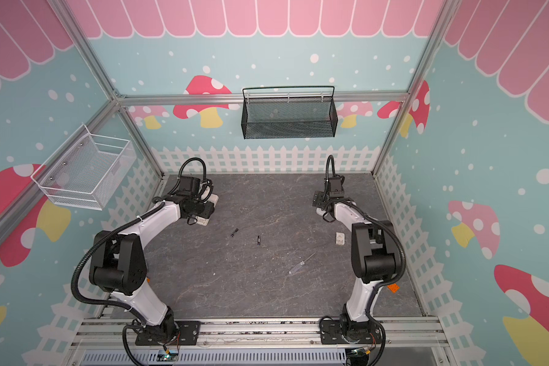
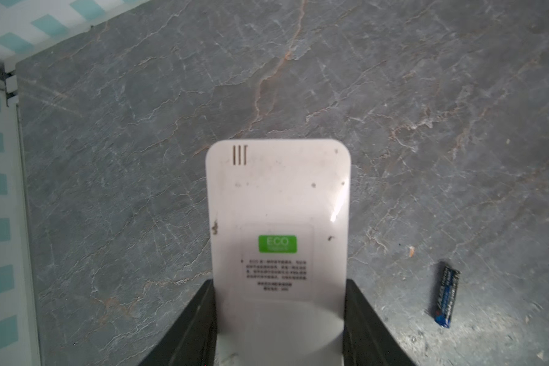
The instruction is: Unload the batteries from the remote control
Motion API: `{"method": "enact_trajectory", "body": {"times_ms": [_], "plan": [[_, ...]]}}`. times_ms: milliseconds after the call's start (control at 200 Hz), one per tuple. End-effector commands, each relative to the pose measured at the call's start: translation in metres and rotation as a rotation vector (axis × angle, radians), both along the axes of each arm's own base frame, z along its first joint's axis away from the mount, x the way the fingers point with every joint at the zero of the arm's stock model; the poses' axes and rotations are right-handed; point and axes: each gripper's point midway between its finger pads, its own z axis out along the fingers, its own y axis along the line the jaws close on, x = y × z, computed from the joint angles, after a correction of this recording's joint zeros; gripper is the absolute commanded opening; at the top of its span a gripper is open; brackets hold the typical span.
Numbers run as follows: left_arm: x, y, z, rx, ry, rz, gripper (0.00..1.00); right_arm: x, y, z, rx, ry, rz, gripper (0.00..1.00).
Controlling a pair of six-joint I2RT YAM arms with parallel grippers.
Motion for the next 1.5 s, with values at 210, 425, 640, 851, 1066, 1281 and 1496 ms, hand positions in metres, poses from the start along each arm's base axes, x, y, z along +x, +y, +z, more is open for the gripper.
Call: {"method": "enact_trajectory", "body": {"times_ms": [210, 425, 640, 851, 1066, 1281, 1496], "plan": [[0.017, 0.012, -0.032, -0.032, 0.024, 0.158, 0.45, 0.007, -0.01, -0.051, -0.026, 0.15, -0.066, 0.88], [0.02, 0.013, -0.05, -0.032, 0.068, 0.188, 0.47, 0.0, -0.014, -0.072, -0.027, 0.204, -0.109, 0.88], [0.022, 0.011, -0.066, -0.051, 0.105, 0.224, 0.52, -0.004, -0.02, -0.076, -0.053, 0.217, -0.128, 0.88], [0.024, 0.01, -0.074, -0.052, 0.128, 0.24, 0.66, -0.007, -0.024, -0.075, -0.064, 0.227, -0.13, 0.88], [0.026, 0.007, -0.053, -0.058, 0.092, 0.233, 0.89, -0.008, -0.022, -0.079, -0.044, 0.237, -0.127, 0.88], [0.025, -0.002, -0.006, -0.093, -0.008, 0.206, 0.93, 0.001, -0.021, -0.087, -0.047, 0.25, -0.125, 0.87], [0.016, -0.017, 0.02, -0.129, -0.065, 0.159, 0.96, 0.005, -0.021, -0.103, -0.054, 0.274, -0.124, 0.84]]}}
